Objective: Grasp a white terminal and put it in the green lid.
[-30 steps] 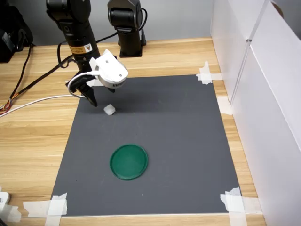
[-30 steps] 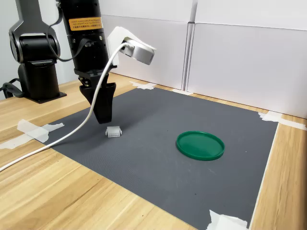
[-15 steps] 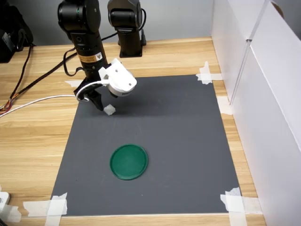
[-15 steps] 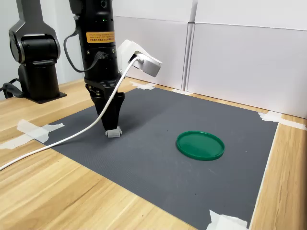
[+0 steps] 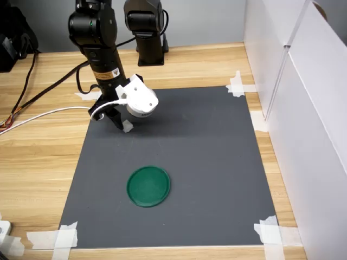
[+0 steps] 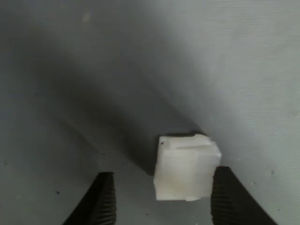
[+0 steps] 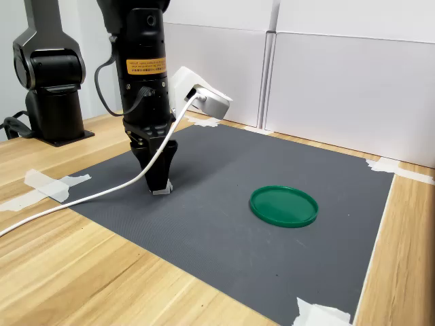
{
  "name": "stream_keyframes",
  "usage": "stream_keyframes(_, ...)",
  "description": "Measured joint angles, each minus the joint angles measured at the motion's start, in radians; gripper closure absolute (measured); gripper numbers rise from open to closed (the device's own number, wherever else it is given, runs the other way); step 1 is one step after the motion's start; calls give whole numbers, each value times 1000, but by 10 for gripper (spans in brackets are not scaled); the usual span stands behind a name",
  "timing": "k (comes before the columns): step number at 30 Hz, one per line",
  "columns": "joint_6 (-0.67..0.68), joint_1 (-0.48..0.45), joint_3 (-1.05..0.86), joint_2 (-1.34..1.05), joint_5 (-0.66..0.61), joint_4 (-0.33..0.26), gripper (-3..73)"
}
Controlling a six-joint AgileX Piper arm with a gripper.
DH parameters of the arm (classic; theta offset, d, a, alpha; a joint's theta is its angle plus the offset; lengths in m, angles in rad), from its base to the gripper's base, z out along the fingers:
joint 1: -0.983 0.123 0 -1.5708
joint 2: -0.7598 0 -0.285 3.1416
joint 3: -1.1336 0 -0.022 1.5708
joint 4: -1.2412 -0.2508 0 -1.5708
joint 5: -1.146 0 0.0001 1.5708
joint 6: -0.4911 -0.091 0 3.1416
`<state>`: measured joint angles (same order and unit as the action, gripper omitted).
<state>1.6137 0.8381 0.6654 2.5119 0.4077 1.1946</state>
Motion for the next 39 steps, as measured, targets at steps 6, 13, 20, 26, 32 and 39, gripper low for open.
stream_keyframes(6,-8,0,2,10,21,-6,266)
stream_keyframes(13,-52,0,11,23,32,12,409)
stream_keyframes(20,-62,0,39,30,-19,-12,410)
stream_keyframes(26,-63,0,128,30,-88,-47,410)
stream_keyframes(32,-69,0,153,-3,-122,-50,410)
stream_keyframes(39,-76,0,156,-39,-138,-68,410)
